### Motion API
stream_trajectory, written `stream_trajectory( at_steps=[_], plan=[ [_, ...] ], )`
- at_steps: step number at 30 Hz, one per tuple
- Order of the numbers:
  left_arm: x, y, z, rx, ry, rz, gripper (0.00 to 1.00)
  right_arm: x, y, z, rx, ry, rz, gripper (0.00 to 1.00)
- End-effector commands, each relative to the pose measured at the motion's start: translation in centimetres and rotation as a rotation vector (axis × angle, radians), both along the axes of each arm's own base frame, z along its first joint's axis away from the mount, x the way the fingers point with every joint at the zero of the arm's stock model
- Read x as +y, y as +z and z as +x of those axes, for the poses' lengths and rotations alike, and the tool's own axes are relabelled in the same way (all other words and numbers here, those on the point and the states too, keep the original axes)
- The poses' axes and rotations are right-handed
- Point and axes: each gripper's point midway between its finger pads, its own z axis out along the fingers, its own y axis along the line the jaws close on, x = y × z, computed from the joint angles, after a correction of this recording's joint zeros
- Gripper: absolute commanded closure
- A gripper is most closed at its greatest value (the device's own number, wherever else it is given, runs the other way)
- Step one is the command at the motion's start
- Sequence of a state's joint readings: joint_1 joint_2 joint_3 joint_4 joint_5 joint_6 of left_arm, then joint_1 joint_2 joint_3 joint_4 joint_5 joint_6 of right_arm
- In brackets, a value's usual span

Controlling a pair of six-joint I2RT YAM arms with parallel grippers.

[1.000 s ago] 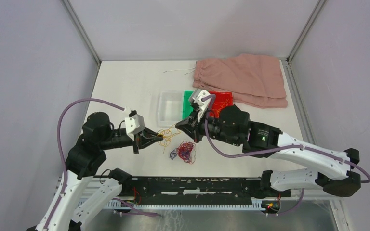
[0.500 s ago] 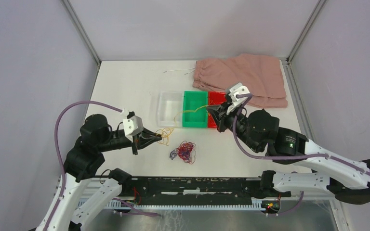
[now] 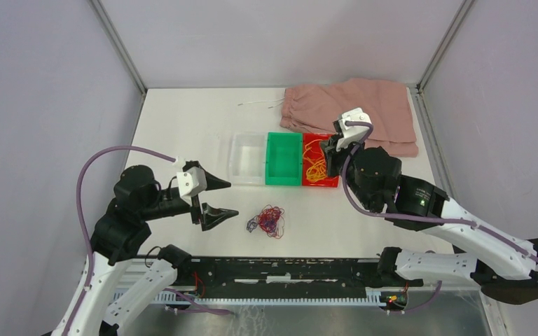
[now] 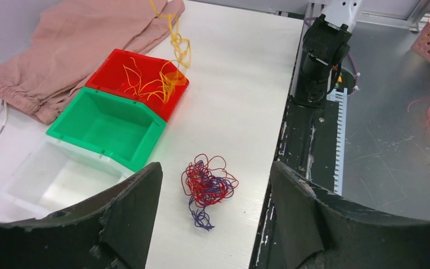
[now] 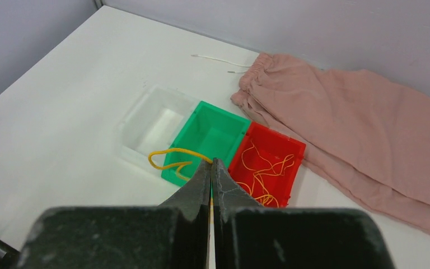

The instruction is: Untangle the cables

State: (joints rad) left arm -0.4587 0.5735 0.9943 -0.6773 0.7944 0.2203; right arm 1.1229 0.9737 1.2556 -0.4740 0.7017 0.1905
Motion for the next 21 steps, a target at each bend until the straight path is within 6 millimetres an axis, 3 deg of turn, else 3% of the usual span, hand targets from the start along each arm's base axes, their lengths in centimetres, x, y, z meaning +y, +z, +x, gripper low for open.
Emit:
stream_trajectory(
  at_steps=[1, 12, 21],
  plan=[
    [-0.1, 2.1, -0.1, -0.048, -0.005, -0.039, 0.21, -1.7, 3.2, 0.9, -0.032, -0.070, 0.069, 0.99],
    [0.0, 1.9, -0.1, -0.048, -0.002, -0.032, 0.15, -4.2, 2.3, 4.9, -0.051, -0.219, -0.069, 0.99],
    [0.2, 1.8, -0.2, -0.057, 0.003, -0.018, 0.08, -4.1, 0.8, 8.9, -0.027, -0.271, -0.098, 0.99]
  ],
)
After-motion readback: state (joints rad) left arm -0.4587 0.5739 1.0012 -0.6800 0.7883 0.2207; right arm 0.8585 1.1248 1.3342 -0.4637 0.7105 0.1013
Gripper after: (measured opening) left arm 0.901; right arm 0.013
